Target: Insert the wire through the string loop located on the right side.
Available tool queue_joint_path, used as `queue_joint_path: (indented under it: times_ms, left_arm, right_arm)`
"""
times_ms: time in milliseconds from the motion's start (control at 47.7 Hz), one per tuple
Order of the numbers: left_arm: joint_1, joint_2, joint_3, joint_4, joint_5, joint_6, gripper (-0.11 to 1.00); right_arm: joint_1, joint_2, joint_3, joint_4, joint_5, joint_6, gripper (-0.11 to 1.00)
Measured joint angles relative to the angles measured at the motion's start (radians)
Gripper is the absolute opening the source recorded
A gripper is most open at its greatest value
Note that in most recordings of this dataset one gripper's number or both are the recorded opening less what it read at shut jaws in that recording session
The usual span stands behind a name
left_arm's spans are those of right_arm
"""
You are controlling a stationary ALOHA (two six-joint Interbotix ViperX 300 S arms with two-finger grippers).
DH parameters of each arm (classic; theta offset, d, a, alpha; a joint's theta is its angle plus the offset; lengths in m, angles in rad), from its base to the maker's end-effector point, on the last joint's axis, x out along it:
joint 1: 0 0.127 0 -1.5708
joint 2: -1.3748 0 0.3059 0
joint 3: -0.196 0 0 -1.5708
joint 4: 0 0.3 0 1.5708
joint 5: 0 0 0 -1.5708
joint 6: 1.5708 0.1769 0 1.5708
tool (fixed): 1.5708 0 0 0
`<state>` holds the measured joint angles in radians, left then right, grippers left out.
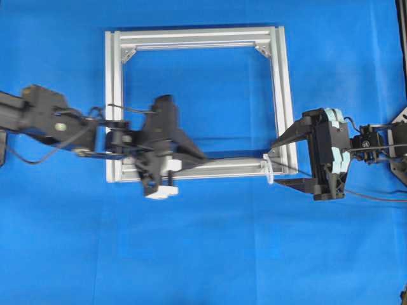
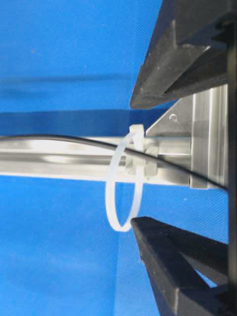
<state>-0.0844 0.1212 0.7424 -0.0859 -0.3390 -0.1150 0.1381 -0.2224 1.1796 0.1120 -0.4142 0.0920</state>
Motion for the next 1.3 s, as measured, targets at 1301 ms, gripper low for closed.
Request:
queue_joint_path:
  times_ms: [1301]
  left_arm:
    - [-0.080,-0.506,0.545,0.000,0.017,-0.011,0.47]
  right_arm:
    - [0.002,0.000,-0.005,-0.002,0.012,0.000,0.94]
